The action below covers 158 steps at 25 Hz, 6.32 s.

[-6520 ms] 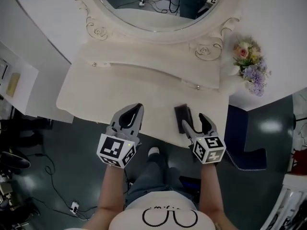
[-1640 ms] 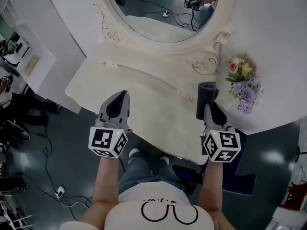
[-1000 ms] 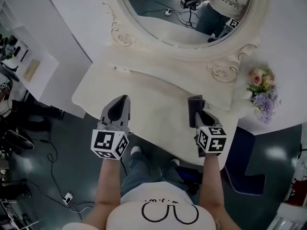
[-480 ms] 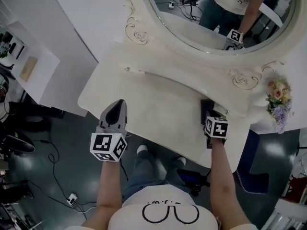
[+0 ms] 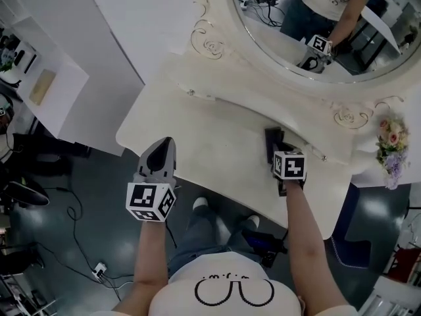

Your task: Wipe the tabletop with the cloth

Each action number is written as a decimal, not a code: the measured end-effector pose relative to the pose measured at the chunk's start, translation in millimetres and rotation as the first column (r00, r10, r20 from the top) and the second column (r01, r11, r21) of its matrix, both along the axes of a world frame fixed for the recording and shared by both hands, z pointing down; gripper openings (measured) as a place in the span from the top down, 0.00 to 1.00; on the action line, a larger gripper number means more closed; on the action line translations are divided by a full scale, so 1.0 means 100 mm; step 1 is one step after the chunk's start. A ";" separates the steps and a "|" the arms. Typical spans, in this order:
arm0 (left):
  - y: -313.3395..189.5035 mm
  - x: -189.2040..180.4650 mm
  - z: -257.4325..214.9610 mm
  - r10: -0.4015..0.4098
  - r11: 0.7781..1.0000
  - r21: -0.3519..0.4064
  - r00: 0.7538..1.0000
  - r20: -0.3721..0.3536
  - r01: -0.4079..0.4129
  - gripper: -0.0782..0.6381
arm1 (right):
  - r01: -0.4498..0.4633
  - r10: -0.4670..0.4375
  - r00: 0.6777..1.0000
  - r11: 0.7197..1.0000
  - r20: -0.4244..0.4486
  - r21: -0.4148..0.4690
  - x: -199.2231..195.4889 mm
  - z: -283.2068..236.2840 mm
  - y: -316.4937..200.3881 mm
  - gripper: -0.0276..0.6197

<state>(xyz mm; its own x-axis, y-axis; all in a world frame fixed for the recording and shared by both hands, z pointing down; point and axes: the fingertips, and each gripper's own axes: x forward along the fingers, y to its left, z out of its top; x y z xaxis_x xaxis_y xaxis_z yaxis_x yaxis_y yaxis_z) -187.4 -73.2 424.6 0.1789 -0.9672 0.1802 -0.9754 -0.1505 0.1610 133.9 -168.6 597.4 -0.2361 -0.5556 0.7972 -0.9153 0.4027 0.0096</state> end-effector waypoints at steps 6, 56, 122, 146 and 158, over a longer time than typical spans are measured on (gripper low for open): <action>0.07 -0.18 -0.04 -0.019 1.000 0.012 1.000 -0.003 0.019 0.89 | 0.183 -0.183 0.983 0.983 0.033 -0.007 -0.90 0.01 0.27 0.85; 0.20 0.15 -0.76 0.064 0.985 0.156 0.995 0.072 -0.075 0.90 | -0.083 -0.182 0.935 0.722 0.303 0.687 -0.28 -2.59 0.54 0.85; -0.35 -2.87 -0.16 0.044 0.998 0.051 0.999 0.029 -0.046 0.89 | 0.624 -0.625 0.709 0.772 0.327 0.124 -5.42 -0.34 1.24 0.85; -0.53 -1.51 -1.35 0.112 0.931 0.343 0.992 0.058 -0.125 0.89 | 0.049 -0.367 0.899 0.624 0.237 0.780 -2.67 -3.20 0.49 0.85; -0.97 -1.82 -1.31 0.130 0.929 0.330 0.983 0.132 -0.167 0.89 | -0.017 -0.239 0.920 0.768 0.311 0.640 -3.07 -2.62 -0.24 0.85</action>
<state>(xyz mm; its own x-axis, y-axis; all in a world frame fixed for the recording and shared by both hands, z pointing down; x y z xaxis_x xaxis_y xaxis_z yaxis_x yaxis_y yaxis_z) -369.8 -170.5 293.4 0.3235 -0.9377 -0.1272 -0.9461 -0.3226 -0.0278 -173.3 -192.8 335.1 -0.5205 -0.8438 0.1308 -0.8523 0.5226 -0.0204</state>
